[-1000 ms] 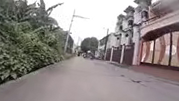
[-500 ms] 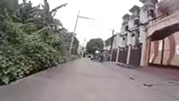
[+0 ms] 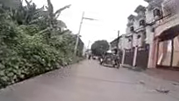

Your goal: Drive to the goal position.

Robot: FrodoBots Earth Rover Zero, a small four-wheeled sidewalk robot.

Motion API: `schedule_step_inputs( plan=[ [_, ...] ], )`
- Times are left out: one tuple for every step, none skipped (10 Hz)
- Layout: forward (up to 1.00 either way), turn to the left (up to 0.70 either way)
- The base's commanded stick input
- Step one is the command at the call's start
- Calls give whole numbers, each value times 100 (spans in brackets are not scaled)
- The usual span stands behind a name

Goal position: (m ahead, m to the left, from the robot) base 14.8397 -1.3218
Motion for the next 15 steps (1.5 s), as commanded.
schedule_step_inputs(
  plan=[
    [70, -35],
    [70, -35],
    [70, -28],
    [70, -12],
    [70, -1],
    [70, 0],
    [70, 0],
    [70, 0],
    [70, 0],
    [70, 0],
    [70, 0],
    [70, 0],
    [70, 0],
    [70, 0],
    [70, 0]
  ],
)
